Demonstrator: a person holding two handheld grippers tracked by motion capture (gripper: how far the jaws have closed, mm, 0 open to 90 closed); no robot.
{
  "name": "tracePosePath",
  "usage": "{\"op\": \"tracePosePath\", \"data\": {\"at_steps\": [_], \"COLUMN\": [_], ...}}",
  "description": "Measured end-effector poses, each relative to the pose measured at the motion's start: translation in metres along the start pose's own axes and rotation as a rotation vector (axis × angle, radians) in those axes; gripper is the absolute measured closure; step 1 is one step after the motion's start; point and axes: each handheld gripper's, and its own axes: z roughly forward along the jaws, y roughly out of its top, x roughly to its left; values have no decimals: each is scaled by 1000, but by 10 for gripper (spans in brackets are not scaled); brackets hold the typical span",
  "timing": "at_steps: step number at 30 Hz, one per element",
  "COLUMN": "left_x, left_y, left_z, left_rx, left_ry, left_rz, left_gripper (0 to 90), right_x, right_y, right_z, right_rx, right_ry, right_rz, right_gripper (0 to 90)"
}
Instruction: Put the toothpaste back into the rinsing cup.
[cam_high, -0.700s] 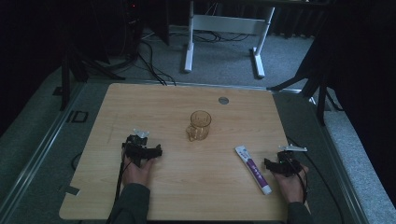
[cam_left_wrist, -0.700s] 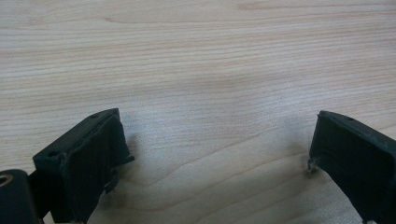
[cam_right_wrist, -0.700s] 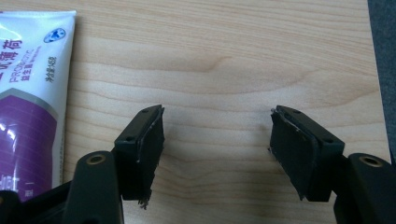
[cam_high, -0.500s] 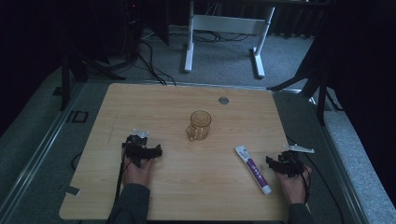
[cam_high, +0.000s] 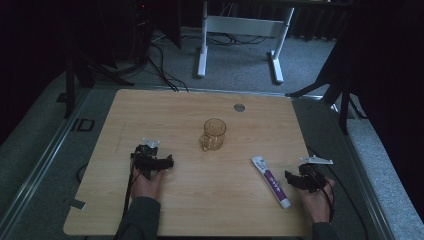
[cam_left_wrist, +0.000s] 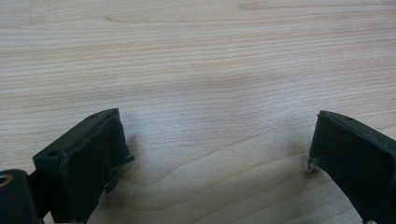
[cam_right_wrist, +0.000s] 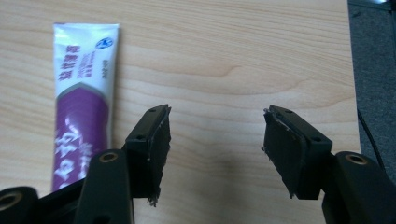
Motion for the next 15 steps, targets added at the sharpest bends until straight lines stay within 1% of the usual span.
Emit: {"op": "tracePosePath", "data": {"at_steps": [1, 3, 7, 11, 15], "left_x": [0, 0, 0, 0, 0], "left_y": [0, 0, 0, 0, 0], "left_z": [0, 0, 0, 0, 0], "left_rx": [0, 0, 0, 0, 0], "left_ry": [0, 0, 0, 0, 0], "left_rz": [0, 0, 0, 0, 0], "left_gripper": [28, 28, 28, 28, 28], "right_x": [1, 3, 6, 6, 6], "right_y": [0, 1, 2, 3, 3], "right_z": [-2, -6, -13, -19, -21], "right_rx": [5, 9, 12, 17, 30], "right_ry": [9, 12, 2, -10, -11], "right_rz": [-6, -21, -51, -65, -76], "right_gripper": [401, 400, 398, 409, 417]}}
